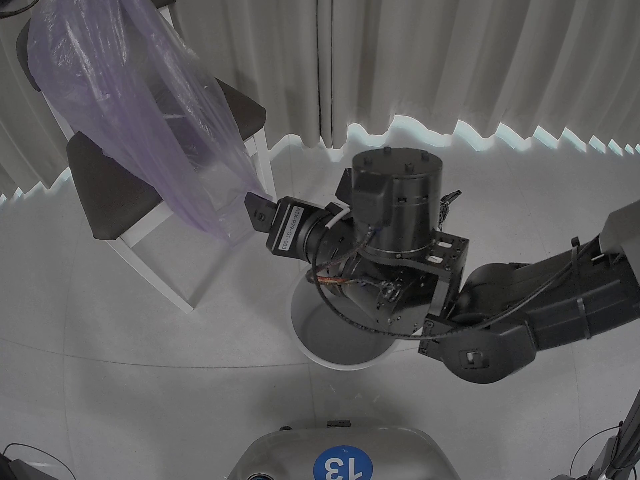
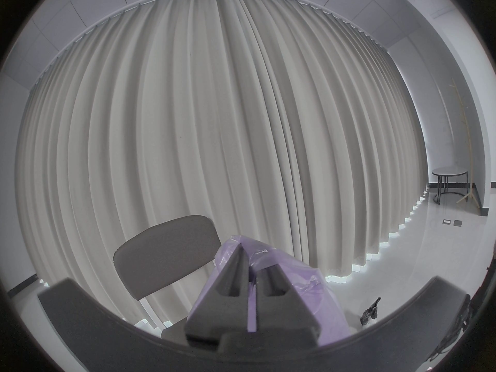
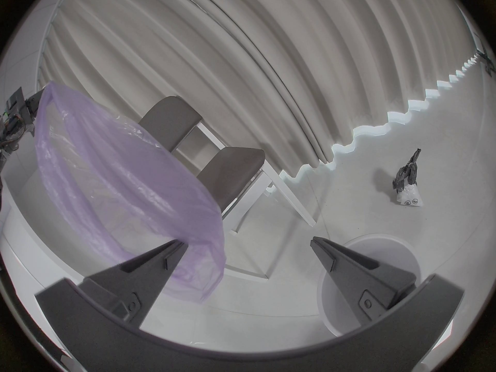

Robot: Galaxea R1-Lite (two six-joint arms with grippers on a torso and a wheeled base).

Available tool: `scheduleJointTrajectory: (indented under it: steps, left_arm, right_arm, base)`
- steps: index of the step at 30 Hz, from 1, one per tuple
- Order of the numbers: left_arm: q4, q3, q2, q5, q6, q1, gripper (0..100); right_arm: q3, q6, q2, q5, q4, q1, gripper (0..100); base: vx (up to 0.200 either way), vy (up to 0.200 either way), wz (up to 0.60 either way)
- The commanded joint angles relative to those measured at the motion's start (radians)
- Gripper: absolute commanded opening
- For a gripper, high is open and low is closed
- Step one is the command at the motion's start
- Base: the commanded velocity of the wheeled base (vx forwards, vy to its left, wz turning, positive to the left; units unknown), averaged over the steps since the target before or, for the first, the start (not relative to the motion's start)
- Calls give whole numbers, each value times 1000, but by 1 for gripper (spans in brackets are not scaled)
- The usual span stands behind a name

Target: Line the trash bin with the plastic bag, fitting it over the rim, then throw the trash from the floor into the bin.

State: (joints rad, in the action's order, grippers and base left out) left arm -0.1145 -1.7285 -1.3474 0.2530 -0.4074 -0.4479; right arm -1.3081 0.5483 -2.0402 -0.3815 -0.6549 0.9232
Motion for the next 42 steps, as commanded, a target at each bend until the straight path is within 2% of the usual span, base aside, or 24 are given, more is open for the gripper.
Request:
scheduleJointTrajectory:
  steps: [1,33,41,42]
  left_arm:
    - [-1,0,-1,0,-1,0,0]
    - [-2,1,-4,0,15,3,0]
    - [-2,1,-4,0,15,3,0]
    - [-2,1,-4,0,15,3,0]
  right_arm:
    - [-30,4,-37,-4,0,0,100]
    - [-260,5,-242,-7,-31,-15,100]
    - [-261,7,-253,-7,-34,-24,100]
    - [-263,7,-253,-7,-35,-24,0]
  base:
    - [0,0,0]
    - [0,0,0]
    - [0,0,0]
    - [0,0,0]
